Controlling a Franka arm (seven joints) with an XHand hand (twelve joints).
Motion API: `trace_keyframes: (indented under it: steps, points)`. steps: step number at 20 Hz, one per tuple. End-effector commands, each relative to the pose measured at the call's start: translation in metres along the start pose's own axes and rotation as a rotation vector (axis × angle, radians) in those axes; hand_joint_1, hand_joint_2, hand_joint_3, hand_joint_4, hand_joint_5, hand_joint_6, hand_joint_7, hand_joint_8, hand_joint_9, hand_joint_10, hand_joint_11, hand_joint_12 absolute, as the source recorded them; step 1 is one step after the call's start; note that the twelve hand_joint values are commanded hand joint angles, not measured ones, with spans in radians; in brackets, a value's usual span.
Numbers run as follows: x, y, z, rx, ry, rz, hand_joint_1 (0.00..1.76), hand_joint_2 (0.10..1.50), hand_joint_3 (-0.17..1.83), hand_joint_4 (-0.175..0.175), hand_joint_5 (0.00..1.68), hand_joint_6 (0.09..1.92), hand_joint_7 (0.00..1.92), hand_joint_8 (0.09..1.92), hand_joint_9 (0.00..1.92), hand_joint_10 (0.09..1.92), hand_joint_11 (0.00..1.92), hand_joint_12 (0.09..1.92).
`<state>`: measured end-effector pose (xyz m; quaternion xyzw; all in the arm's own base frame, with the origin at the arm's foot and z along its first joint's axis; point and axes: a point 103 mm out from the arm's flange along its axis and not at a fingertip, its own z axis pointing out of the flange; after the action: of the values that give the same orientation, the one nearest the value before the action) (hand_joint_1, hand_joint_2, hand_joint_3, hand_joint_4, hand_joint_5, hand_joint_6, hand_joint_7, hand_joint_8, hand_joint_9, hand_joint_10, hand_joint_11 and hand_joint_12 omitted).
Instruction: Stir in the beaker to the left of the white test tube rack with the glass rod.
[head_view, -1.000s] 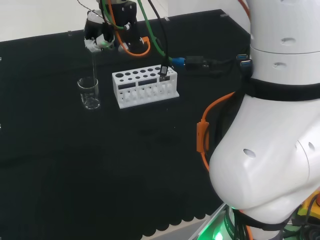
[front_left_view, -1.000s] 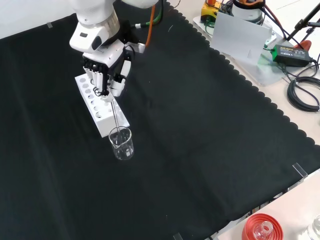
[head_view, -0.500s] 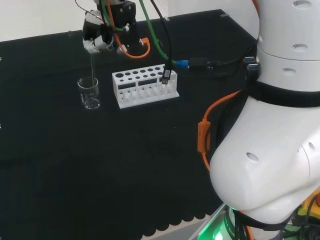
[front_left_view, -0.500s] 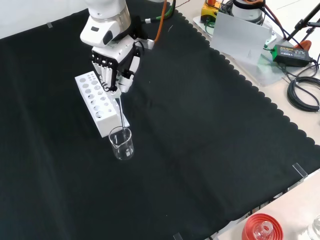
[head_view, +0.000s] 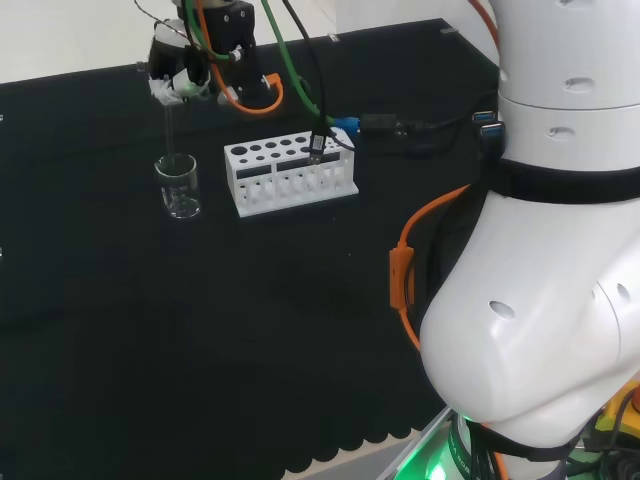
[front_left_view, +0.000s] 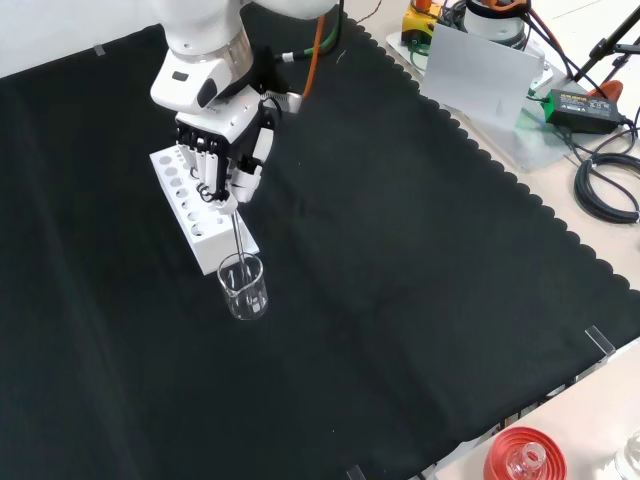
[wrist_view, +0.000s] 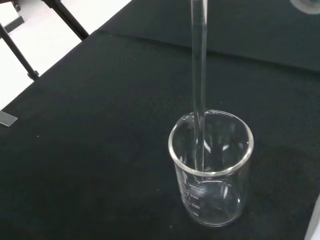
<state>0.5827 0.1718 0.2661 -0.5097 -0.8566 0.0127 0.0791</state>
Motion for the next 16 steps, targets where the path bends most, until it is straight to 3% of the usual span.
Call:
trace_keyframes:
  steps: [1,6,16]
  points:
    - [-0.002,0.01,0.005,0.029,-0.006,-0.012,1.31,1.06,-0.05,-0.175,1.08,0.59,1.25,0.84,1.71,0.46,1.56,0.7]
    - [-0.015,0.015,0.005,0.033,-0.021,0.009,1.31,1.06,-0.05,-0.175,1.08,0.59,1.25,0.84,1.71,0.46,1.56,0.7]
    - [-0.042,0.007,0.007,0.038,0.023,0.021,1.31,1.06,-0.05,-0.175,1.08,0.59,1.25,0.84,1.71,0.46,1.56,0.7]
